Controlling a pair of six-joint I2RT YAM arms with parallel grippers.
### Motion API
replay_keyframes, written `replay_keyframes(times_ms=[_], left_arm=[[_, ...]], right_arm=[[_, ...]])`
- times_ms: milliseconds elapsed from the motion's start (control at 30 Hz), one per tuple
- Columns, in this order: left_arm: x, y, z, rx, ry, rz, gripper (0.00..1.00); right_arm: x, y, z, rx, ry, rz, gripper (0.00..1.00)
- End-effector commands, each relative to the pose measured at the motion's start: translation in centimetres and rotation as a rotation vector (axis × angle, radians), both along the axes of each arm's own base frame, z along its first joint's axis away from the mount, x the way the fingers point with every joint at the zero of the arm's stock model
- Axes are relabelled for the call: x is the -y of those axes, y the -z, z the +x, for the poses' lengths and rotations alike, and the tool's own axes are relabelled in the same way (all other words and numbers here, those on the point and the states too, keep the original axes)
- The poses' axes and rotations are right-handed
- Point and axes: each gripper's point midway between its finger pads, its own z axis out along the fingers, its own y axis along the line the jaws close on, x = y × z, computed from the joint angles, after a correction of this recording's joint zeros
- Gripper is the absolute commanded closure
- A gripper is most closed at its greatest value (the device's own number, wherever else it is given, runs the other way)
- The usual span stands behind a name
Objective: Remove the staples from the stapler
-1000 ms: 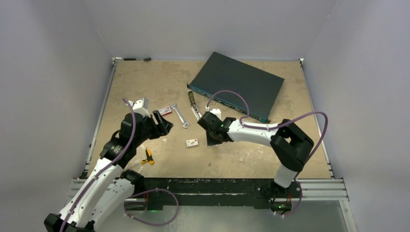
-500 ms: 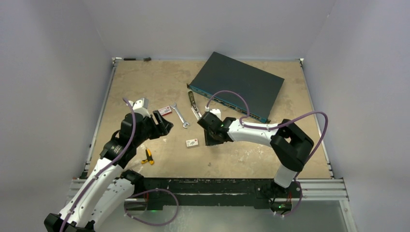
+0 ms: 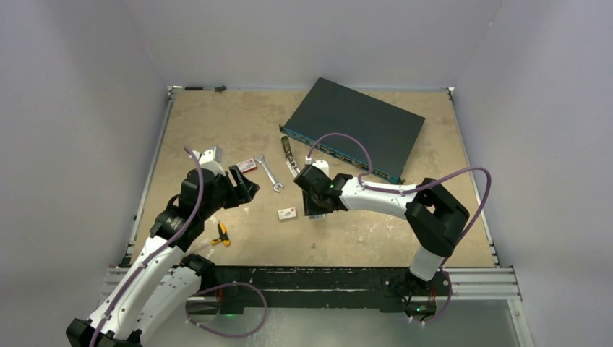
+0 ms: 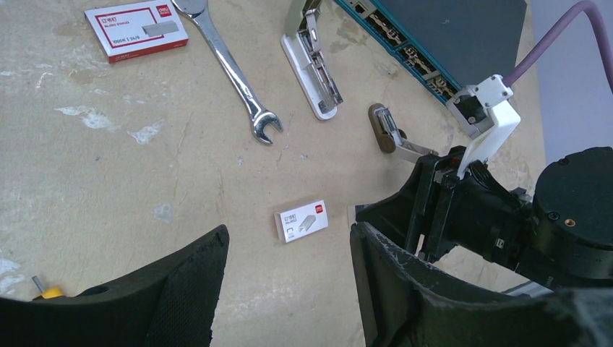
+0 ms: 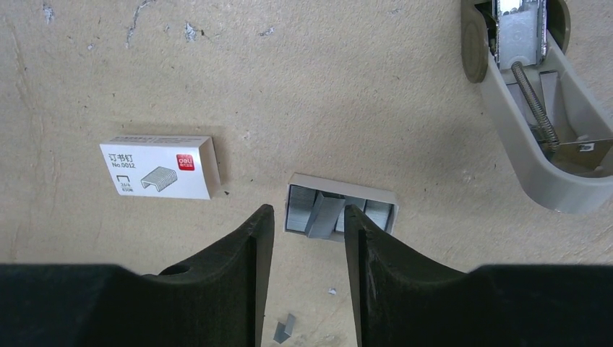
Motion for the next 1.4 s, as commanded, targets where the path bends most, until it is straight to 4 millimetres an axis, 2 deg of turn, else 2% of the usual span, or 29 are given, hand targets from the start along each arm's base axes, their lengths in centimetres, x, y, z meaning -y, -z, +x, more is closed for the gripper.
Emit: replay_keyframes(times_ms=[0, 200, 367, 633, 833, 1167, 1367], left_arm=[[0.1, -0.8, 0.4, 0.04, 0.011, -0.006, 0.39], [0.2, -0.8, 0.4, 0.039, 0.012, -0.006, 0.39], [0.2, -0.7, 0.4, 0.039, 0.012, -0.007, 0.38], [0.2, -0.8, 0.4, 0.04, 0.012, -0.007, 0.39], [0.2, -0.8, 0.4, 0.04, 0.013, -0.009, 0.39], [0.2, -0.7, 0.4, 0.038, 0.013, -0.008, 0.39], [0.2, -0.7, 0.4, 0.038, 0.013, -0.007, 0.39]], right_arm=[[-0.1, -1.4, 0.9, 0.031, 0.033, 0.008, 0.56], [0.4, -1.3, 0.8, 0.032, 0.042, -0.005, 0.57], [0.7, -1.4, 0.6, 0.032, 0.053, -0.006, 0.75], [1.1, -1.2, 0.3, 0.019, 0.051, -0.018, 0.84], [1.3, -0.6, 0.1, 0.01, 0.047, -0.031, 0.84], [1.9, 0.0, 0.3, 0.017, 0.045, -0.077, 0.79], [2.1, 0.1, 0.3, 0.016, 0.045, -0.088, 0.81]])
